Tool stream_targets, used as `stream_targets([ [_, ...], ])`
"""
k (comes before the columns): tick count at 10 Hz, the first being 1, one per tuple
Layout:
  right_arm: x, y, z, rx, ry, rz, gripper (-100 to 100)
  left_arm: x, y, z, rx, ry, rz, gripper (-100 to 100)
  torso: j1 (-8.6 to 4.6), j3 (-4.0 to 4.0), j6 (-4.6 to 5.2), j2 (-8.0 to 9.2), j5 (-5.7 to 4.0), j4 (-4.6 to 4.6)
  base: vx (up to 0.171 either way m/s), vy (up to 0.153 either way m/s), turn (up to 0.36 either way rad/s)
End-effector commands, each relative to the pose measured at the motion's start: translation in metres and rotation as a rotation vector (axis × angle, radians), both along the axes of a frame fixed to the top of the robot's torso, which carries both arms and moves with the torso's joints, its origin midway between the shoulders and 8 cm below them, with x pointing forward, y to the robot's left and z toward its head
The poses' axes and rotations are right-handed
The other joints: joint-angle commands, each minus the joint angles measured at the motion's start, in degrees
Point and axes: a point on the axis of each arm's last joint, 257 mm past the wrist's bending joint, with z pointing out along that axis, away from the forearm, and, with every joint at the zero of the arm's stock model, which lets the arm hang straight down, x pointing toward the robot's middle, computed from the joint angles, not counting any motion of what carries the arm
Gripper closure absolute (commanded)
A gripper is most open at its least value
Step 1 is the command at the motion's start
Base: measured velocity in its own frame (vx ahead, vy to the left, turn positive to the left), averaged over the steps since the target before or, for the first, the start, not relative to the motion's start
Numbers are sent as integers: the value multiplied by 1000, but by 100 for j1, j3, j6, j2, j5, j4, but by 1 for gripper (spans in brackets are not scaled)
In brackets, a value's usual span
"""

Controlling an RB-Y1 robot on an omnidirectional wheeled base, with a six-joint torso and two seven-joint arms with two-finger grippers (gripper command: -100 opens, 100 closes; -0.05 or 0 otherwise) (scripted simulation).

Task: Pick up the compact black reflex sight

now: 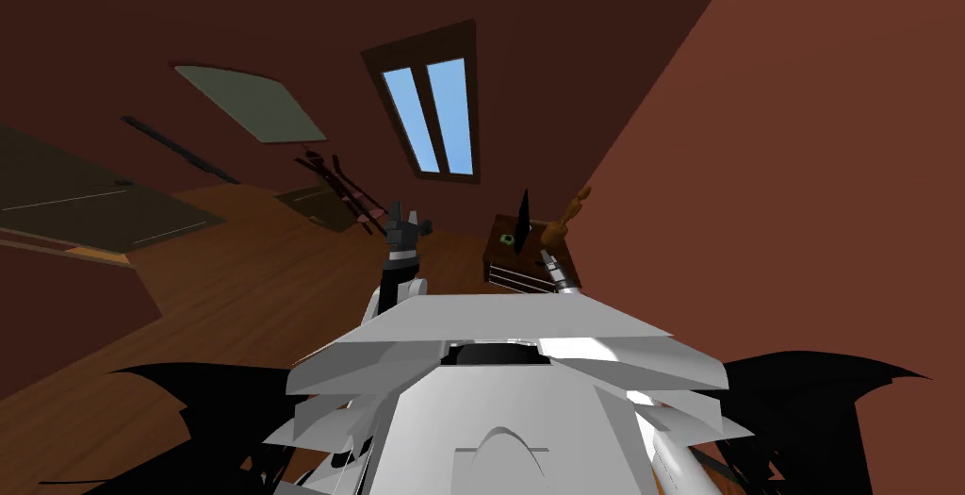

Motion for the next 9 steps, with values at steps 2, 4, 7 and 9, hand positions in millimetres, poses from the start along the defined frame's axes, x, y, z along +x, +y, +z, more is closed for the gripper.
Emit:
stream_targets([
  [2, -13, -3, -37, -57, 84, 4, -100, 0, 0, 0, 0, 0, 0, 0, -1, -1, -4, -2, 0, -1, -35, -14, 195],
  [4, -27, -7, -67, -107, 160, 8, -100, 0, 0, 0, 0, 0, 0, 0, -5, -3, -6, -5, -1, -1, -27, -27, 243],
  [7, -64, -17, -130, -209, 319, 21, -100, 0, 0, 0, 0, 0, 0, 0, -15, -3, -3, -4, -3, -1, -29, -38, 297],
  [9, -87, -24, -160, -261, 402, 30, -100, 0, 0, 0, 0, 0, 0, 0, -15, -6, -3, -11, -2, -2, -12, -35, 287],
])
